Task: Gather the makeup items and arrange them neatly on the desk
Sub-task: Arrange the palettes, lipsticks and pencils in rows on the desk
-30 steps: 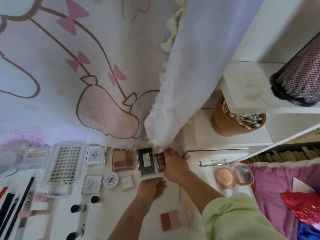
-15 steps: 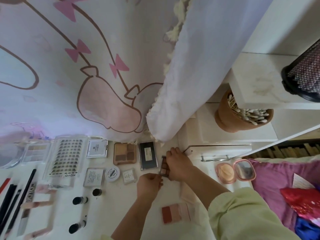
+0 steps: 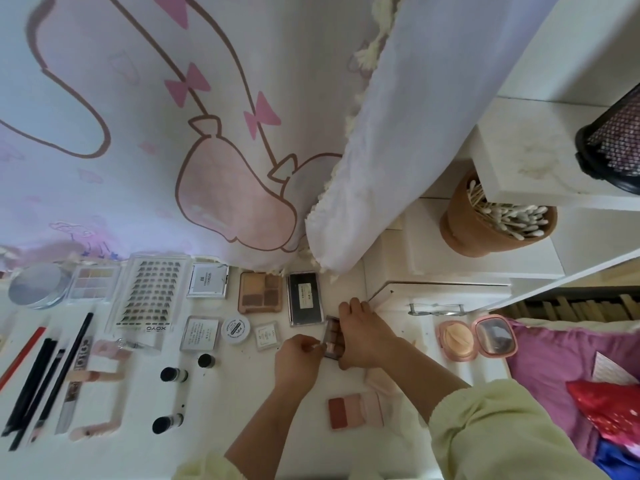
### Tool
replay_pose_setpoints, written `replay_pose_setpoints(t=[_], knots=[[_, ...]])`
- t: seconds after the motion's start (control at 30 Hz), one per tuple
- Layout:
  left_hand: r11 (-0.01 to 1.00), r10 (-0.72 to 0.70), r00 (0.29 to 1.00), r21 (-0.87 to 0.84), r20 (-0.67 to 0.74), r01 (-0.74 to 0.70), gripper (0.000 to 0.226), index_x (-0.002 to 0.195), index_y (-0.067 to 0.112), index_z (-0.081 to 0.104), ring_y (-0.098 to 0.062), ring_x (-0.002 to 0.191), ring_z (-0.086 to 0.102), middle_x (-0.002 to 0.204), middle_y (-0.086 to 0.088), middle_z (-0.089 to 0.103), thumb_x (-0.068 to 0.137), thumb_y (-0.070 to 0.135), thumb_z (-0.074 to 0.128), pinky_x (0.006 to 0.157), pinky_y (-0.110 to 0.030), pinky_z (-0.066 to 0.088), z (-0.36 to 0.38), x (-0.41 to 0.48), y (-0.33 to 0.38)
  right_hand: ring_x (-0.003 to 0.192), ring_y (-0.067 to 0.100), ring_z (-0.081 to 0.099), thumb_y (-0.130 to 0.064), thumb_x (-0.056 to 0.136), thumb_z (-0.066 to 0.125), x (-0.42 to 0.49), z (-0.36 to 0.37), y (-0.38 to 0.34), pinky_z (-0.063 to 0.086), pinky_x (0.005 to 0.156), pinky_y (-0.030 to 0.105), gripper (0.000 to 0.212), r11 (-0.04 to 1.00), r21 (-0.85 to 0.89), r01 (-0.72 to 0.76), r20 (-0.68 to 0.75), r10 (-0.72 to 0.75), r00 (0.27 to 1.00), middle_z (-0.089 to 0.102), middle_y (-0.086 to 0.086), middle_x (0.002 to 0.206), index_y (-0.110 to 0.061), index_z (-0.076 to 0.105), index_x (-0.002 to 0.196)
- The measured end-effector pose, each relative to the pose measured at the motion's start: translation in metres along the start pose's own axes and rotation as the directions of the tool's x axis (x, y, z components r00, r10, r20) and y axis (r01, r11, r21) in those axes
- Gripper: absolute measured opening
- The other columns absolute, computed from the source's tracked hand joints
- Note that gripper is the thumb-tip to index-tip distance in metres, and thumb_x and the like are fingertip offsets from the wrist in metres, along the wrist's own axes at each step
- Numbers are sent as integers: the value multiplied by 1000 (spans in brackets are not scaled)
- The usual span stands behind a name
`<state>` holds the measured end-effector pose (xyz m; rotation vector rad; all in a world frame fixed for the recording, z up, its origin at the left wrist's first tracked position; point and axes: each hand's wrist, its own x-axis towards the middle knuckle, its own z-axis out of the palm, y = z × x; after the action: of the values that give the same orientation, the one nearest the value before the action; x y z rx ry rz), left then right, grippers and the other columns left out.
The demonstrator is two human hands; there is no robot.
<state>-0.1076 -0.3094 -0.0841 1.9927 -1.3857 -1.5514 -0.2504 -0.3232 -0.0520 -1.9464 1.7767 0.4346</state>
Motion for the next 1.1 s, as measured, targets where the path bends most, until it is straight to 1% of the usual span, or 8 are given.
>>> replay_pose_setpoints(t=[0.1, 0.4, 0.5, 0.6, 0.77, 0.87, 0.97, 1.1], knots=[[1000, 4, 1000, 2, 5, -4, 21, 107, 12, 72, -19, 93, 65, 98, -3, 72, 90, 21, 63, 80, -27, 49, 0, -1, -1, 112, 25, 39, -27, 64, 81, -4, 2, 2, 46, 83, 32, 76, 998, 58, 8, 4, -8, 1000, 36, 9, 121, -11, 37, 123], [1000, 9, 1000, -4, 23, -9, 27, 115, 14, 67, -18, 94, 63, 98, 0, 68, 88, 18, 64, 83, -26, 49, -1, -6, -6, 117, 24, 34, -32, 65, 84, -5, 6, 4, 43, 96, 30, 73, 993, 113, -17, -28, 20, 999, 31, 9, 125, -8, 43, 120], [1000, 28, 997, -2, 74, -28, 30, 121, 20, 63, -14, 87, 59, 97, 0, 66, 91, 19, 62, 65, -14, 43, -3, -10, -5, 109, 20, 41, -34, 70, 82, -8, 2, 3, 42, 84, 28, 62, 987, 160, -33, -44, 41, 998, 41, 6, 120, -9, 46, 115], [999, 34, 989, 20, 147, -37, 33, 126, 22, 61, -13, 93, 58, 104, 0, 66, 93, 19, 58, 72, -17, 41, -9, -14, -1, 89, 20, 54, -24, 79, 76, -17, -10, 5, 41, 68, 30, 32, 941, 332, -68, -18, 78, 997, 60, 7, 100, -12, 54, 98], [967, -3, 975, -249, 221, 59, 24, 116, 18, 67, -13, 88, 60, 93, 4, 68, 93, 18, 59, 82, -27, 48, -32, -25, 10, 71, 13, 64, -21, 83, 75, -38, -28, 9, 54, 62, 24, 17, 726, 683, -81, -40, 148, 988, 67, 6, 83, -7, 69, 90], [914, 82, 973, -405, 218, 14, 16, 106, 18, 70, -14, 91, 68, 94, 0, 74, 92, 20, 63, 82, -26, 52, -47, -36, 17, 63, 15, 69, -15, 89, 69, -55, -43, 7, 57, 58, 24, 12, 448, 886, -123, 28, 212, 977, 70, 11, 79, -3, 69, 88], [853, 113, 972, -522, 205, 11, 19, 106, 9, 71, -19, 94, 69, 98, -10, 74, 92, 17, 62, 82, -26, 53, -57, -47, 25, 62, 23, 70, -19, 89, 69, -71, -54, 4, 58, 61, 30, 17, 201, 968, -153, 110, 212, 971, 71, 14, 73, -2, 70, 85], [813, 130, 971, -582, 201, 12, 21, 103, 8, 72, -16, 89, 69, 97, -9, 75, 93, 23, 61, 80, -25, 54, -62, -58, 36, 56, 19, 66, -23, 88, 66, -84, -61, -2, 48, 50, 22, 24, 20, 983, -182, 175, 182, 968, 72, 17, 78, 0, 73, 92]])
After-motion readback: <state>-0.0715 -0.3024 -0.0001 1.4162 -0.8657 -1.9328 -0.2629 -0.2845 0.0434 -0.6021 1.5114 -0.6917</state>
